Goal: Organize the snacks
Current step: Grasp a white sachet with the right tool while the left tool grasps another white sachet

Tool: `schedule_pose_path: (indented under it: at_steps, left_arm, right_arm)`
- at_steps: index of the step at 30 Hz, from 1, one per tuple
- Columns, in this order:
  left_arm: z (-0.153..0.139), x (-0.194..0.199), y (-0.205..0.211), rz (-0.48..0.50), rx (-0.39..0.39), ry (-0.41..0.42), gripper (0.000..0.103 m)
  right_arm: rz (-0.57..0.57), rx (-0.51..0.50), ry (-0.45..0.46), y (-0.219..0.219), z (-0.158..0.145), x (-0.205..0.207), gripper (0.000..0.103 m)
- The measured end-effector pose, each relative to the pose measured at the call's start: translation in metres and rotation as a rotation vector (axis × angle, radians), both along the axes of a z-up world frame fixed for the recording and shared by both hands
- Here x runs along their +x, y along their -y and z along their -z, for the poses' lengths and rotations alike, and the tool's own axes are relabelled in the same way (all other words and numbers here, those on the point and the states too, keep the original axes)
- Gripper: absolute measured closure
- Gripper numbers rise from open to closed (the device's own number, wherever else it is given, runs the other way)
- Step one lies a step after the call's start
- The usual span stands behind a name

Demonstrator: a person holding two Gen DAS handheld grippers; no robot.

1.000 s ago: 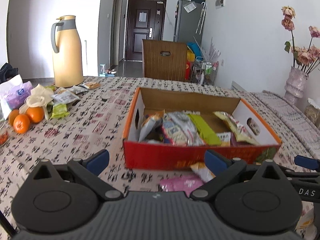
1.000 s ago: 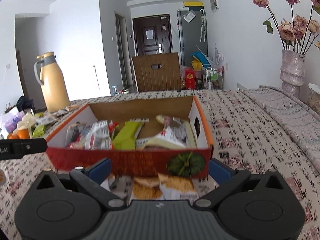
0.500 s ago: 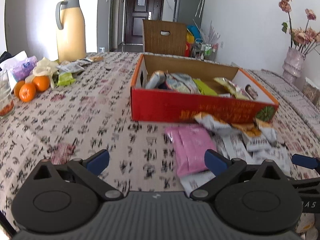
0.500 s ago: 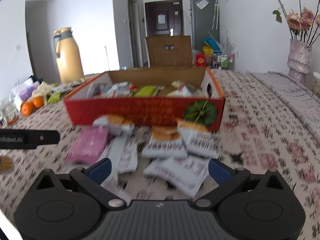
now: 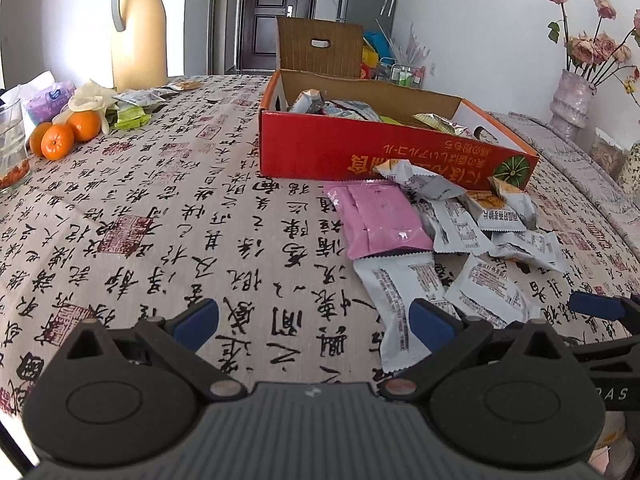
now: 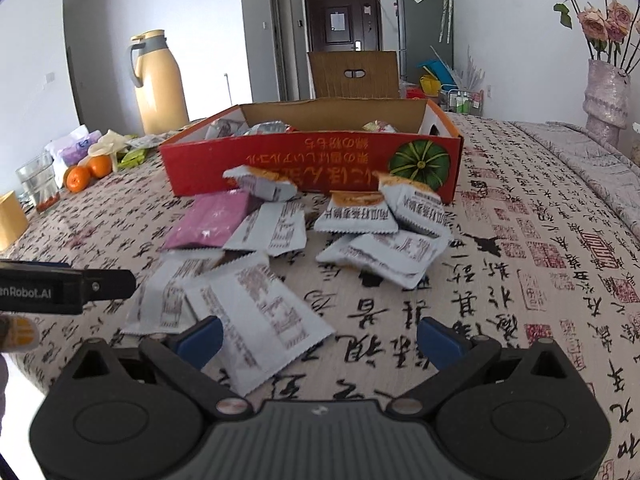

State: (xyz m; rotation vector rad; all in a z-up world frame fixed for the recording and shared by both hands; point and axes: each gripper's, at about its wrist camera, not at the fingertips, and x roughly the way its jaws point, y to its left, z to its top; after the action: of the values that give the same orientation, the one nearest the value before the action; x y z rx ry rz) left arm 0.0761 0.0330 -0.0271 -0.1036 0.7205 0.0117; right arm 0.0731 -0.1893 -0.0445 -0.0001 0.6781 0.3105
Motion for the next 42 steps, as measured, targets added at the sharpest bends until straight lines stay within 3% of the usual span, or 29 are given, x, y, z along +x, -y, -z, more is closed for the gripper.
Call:
schedule_pose_path:
  at_steps: [17, 25, 28, 37, 42]
  left_arm:
    - [0.0, 0.003, -0.003, -0.001, -0.003, 0.005, 0.0]
    - [0.002, 0.006, -0.005, -0.005, -0.007, 0.0, 0.0]
    - [0.001, 0.007, -0.005, -0.005, -0.009, 0.0, 0.0]
    - [0.0, 0.008, -0.003, -0.007, -0.006, -0.001, 0.0]
    - [-0.001, 0.011, 0.002, -0.001, -0.002, -0.004, 0.0]
  right_arm:
    - [-0.025, -0.061, 0.007, -0.024, 0.006, 0.021, 0.0]
    - [-0.079, -0.061, 0.055, -0.035, 0.004, 0.021, 0.039]
    - [-0.099, -0.076, 0.071, -0.039, 0.002, 0.017, 0.048]
    - [-0.094, -0.062, 0.093, -0.036, -0.001, 0.011, 0.063]
    - [-0.074, -0.04, 0.112, -0.026, -0.006, 0.006, 0.063]
